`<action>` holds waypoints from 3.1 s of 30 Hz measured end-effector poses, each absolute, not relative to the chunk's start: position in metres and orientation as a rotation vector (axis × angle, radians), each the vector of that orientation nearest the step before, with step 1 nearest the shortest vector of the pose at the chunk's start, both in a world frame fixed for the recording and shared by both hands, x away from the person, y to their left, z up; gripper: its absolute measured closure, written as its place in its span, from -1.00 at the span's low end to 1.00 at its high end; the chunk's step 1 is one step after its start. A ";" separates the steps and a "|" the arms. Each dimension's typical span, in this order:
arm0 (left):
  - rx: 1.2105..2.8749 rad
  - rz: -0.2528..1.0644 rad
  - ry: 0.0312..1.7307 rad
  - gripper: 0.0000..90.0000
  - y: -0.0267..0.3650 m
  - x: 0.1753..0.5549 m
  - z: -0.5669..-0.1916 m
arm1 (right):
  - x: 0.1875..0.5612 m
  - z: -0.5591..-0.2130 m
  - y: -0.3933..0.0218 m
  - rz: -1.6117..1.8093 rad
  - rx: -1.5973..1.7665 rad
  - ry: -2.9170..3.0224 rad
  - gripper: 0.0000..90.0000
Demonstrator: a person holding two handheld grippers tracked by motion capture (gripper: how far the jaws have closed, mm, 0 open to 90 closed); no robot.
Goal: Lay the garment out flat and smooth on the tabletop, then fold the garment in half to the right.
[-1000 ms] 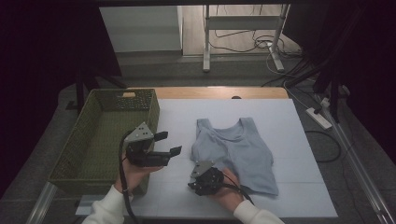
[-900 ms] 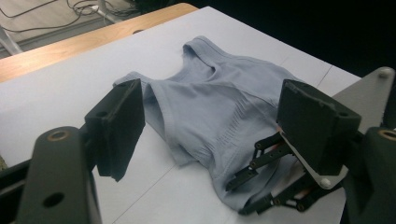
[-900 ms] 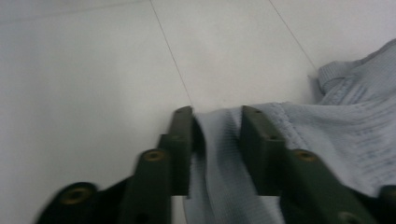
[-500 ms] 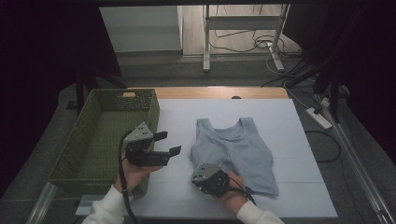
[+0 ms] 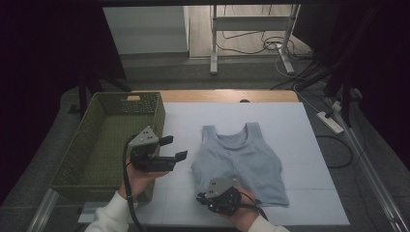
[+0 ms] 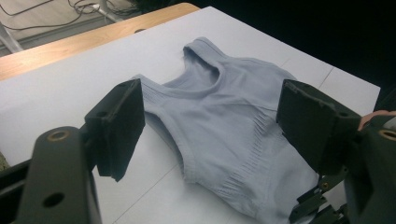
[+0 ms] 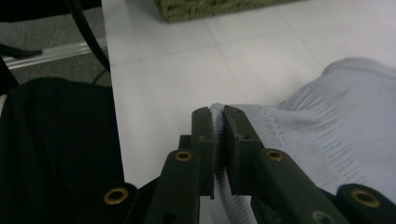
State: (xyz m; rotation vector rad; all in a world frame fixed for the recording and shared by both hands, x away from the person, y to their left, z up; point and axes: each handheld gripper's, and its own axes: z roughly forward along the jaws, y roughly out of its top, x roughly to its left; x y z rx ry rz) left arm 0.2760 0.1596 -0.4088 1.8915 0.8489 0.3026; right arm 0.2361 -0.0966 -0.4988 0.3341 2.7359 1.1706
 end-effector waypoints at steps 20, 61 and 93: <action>1.891 0.304 0.850 -0.46 0.160 0.277 -0.409 | 0.240 -0.501 -0.088 1.277 0.238 2.739 0.85; 1.941 0.259 0.938 -0.48 0.134 0.313 -0.423 | 0.237 -0.496 -0.102 1.319 0.251 2.703 0.85; 2.057 0.258 0.989 -0.46 0.079 0.367 -0.445 | 0.236 -0.495 -0.105 1.316 0.248 2.705 0.85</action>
